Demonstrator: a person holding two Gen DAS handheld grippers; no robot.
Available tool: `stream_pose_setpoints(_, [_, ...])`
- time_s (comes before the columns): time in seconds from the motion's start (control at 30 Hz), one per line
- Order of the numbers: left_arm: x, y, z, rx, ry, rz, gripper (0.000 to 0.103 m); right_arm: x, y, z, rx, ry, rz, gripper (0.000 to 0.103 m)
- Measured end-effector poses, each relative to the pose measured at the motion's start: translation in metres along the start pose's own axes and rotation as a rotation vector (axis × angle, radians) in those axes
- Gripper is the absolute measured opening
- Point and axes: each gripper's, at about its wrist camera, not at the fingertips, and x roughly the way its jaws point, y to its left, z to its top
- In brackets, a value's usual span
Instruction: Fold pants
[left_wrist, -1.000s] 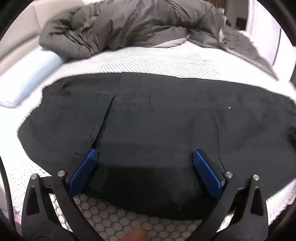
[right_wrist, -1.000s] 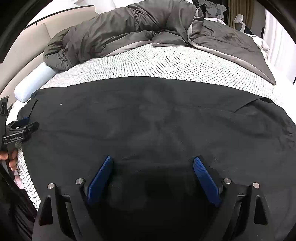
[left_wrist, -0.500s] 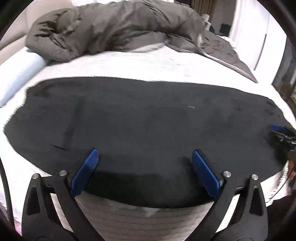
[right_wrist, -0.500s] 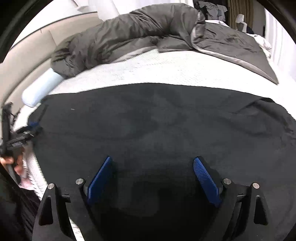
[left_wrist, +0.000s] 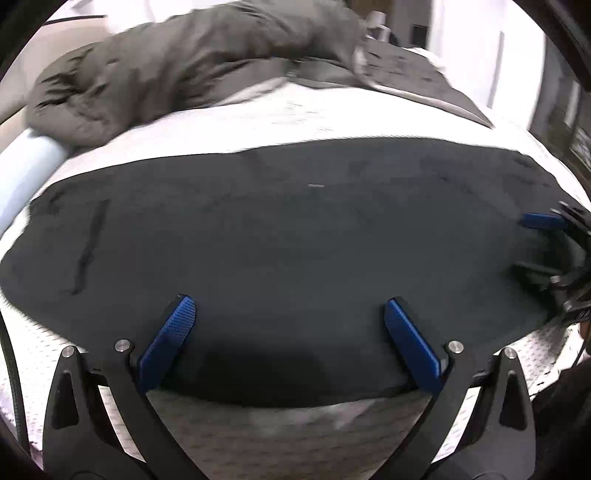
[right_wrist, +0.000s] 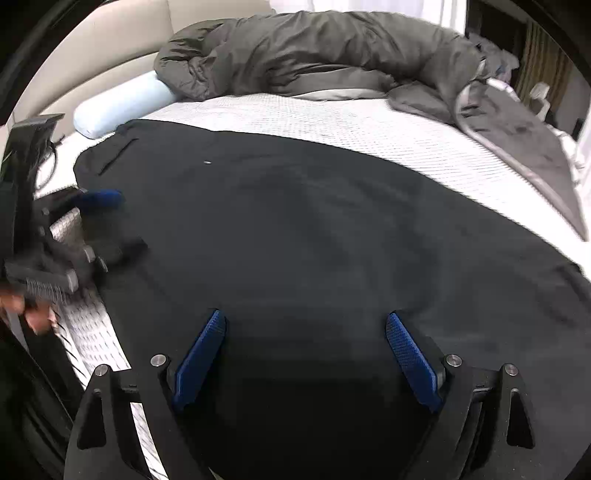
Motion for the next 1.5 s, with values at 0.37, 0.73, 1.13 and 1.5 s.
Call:
stream_pose_setpoints(0.37, [-0.006, 0.029, 0.019, -0.074, -0.010, -0.017, 0.102, -0.022, -0.074, -0.015, 0.169, -0.011, -0.052, 0.092])
stream_pose_setpoints(0.73, [0.048, -0.021, 0.098, 0.026, 0.039, -0.027, 0.102, 0.027, -0.064, 0.052, 0.153, 0.042, -0.010, 0.092])
stream_pose_setpoints(1.13, [0.108, -0.040, 0.111, 0.134, 0.169, 0.035, 0.102, 0.080, -0.053, 0.085, 0.134, 0.167, -0.057, 0.092])
stream_pose_setpoints(1.5, [0.109, 0.048, 0.110, -0.069, 0.151, -0.031, 0.102, 0.062, -0.168, 0.053, 0.343, 0.193, -0.361, 0.092])
